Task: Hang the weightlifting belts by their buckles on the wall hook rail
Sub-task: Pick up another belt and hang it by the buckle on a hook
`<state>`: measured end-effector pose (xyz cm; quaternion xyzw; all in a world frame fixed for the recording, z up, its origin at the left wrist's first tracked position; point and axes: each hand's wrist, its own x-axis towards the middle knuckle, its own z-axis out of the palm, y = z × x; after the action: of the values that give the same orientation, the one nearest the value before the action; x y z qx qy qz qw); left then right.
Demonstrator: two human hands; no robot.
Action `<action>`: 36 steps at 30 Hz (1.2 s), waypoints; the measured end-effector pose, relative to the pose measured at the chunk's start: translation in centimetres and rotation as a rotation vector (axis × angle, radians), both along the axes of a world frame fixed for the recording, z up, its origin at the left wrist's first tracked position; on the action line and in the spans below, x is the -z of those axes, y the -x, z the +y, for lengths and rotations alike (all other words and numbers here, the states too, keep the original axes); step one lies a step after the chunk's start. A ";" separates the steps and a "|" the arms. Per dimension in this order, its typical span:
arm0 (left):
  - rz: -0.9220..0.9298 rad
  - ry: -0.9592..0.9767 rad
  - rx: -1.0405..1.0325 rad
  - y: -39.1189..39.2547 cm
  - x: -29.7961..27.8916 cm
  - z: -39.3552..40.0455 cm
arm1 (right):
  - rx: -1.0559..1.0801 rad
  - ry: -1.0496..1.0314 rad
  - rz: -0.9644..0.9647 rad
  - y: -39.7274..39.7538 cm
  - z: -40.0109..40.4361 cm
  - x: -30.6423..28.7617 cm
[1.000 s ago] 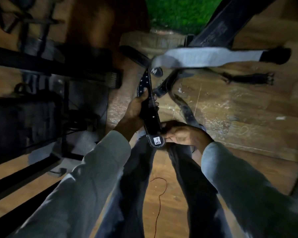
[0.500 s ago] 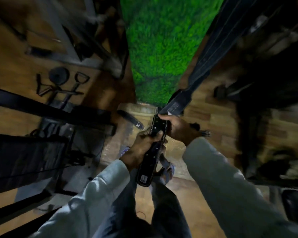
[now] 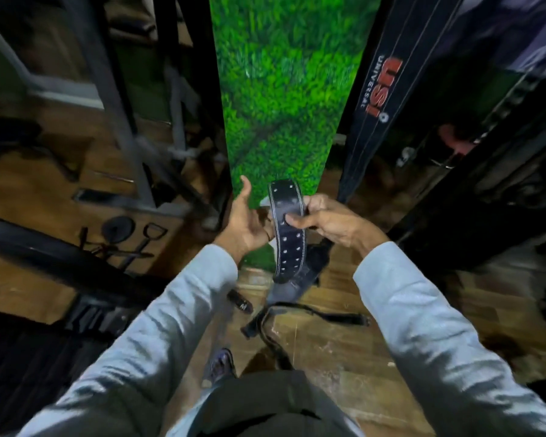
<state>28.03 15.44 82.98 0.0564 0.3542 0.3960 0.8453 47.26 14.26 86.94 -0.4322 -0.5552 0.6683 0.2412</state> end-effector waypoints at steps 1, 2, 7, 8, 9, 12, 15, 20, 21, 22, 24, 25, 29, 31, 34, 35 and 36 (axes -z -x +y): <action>-0.040 -0.013 -0.014 0.0 -1.2 1.2 | -0.051 -0.052 -0.006 0.1 -0.5 -0.5; -0.045 -0.052 -0.024 0.1 -2.4 2.2 | -0.101 -0.084 -0.031 0.3 -1.0 -0.5; 0.183 -0.297 0.034 1.9 -7.1 3.6 | -0.117 -0.118 -0.140 1.3 -2.3 1.5; 0.180 -0.357 0.069 2.5 -7.5 3.1 | -0.080 -0.053 -0.090 1.6 -2.4 1.2; 0.186 -0.426 0.106 3.0 -7.9 2.5 | -0.032 0.018 -0.004 2.1 -2.2 0.7; 0.243 -0.602 0.167 4.3 -8.9 0.4 | 0.144 0.130 0.265 4.1 -0.4 -2.0; 0.359 -0.740 0.182 5.6 -9.6 -1.7 | 0.193 0.240 0.373 6.6 2.4 -5.3; 0.399 -0.787 0.194 9.3 -9.4 -4.1 | 0.183 0.228 0.405 10.8 5.4 -8.8; 0.373 -0.785 0.211 10.3 -9.0 -4.3 | 0.179 0.204 0.408 11.4 5.5 -9.0; 0.377 -0.775 0.229 11.3 -8.7 -4.4 | 0.152 0.174 0.416 11.9 5.4 -9.1; 0.415 -0.733 0.236 12.7 -8.4 -4.5 | 0.078 0.114 0.402 12.4 5.1 -8.9; 0.394 -0.674 0.196 13.0 -8.5 -4.2 | 0.028 0.074 0.380 12.5 4.6 -8.9; 0.188 -0.529 -0.006 12.8 -10.5 -1.0 | -0.135 -0.056 0.281 11.3 2.6 -8.4; 0.216 -0.514 0.020 11.8 -11.7 0.4 | -0.191 -0.115 0.181 10.7 1.8 -7.4; 0.315 -0.569 0.053 10.6 -11.9 1.4 | -0.079 -0.116 0.042 9.2 1.5 -6.8; 0.348 -0.622 0.029 10.3 -11.5 1.5 | -0.002 -0.083 0.037 8.7 1.5 -7.1; 0.384 -0.663 0.005 10.1 -11.1 1.2 | 0.077 -0.051 0.036 8.4 1.7 -7.5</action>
<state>17.95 16.66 94.05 0.4009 0.3587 0.4691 0.7004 38.89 15.92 94.43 -0.4351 -0.5506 0.6517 0.2876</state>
